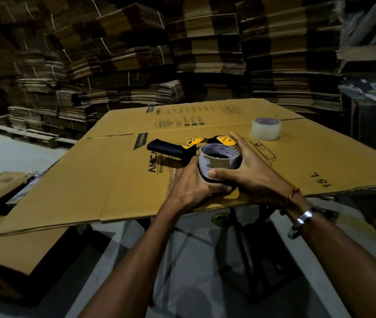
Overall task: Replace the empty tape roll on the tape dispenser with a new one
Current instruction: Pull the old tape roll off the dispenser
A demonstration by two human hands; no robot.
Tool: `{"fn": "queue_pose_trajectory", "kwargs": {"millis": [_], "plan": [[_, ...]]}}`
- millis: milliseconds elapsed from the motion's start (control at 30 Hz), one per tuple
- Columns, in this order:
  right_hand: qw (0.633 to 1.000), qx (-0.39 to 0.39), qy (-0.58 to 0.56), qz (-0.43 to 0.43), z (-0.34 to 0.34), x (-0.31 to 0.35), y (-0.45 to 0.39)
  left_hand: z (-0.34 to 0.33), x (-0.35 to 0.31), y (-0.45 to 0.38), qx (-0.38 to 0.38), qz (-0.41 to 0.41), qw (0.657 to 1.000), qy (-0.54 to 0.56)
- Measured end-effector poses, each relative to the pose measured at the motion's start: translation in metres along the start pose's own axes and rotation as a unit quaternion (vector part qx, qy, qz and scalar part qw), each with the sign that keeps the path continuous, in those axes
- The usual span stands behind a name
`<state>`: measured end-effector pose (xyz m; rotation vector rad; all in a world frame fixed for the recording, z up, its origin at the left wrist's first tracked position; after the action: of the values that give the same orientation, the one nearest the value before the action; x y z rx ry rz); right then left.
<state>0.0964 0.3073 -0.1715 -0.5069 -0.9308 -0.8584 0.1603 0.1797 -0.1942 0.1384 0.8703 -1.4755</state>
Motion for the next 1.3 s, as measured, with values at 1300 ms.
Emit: {"fn": "queue_pose_trajectory", "kwargs": {"millis": [1300], "plan": [[0.989,-0.12,-0.039,0.077,0.011,0.007,-0.008,0.003,0.003,-0.003,0.032,0.034,0.999,0.007]]}}
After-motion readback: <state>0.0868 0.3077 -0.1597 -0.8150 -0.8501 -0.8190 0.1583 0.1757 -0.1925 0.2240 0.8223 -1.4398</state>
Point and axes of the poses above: each hand's wrist, its own y-axis away from the middle knuckle, its own z-axis out of the back of the hand, x = y × z, the point moved 8 cm from there along -y, towards the middle knuckle, and after that the axes turned 11 degrees about -z, right-handed, at the moved point
